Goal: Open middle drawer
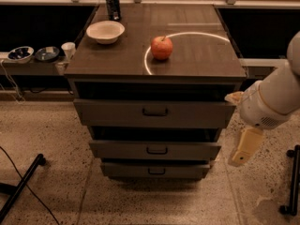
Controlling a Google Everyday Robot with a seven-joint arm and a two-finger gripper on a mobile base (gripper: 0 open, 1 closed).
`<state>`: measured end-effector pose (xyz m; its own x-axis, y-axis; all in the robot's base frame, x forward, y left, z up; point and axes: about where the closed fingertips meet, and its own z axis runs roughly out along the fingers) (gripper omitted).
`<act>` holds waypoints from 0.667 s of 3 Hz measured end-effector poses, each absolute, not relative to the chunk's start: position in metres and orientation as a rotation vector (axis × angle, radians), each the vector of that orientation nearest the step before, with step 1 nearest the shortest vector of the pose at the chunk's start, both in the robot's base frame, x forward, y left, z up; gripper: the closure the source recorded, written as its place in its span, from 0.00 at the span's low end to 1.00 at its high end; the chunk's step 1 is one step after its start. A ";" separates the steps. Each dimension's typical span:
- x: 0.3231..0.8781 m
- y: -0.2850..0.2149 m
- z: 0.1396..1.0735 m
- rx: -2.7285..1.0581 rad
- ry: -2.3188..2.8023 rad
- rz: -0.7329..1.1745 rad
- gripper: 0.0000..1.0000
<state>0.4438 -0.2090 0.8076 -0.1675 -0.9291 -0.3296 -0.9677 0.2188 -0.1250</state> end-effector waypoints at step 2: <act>0.461 -0.195 0.694 -1.742 1.976 0.327 0.00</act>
Offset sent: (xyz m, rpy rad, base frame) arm 0.0224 0.0258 -0.1553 0.2554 -0.1230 0.1923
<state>0.4606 -0.1954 0.6940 -0.0727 -0.8627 -0.5005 -0.9780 0.1601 -0.1339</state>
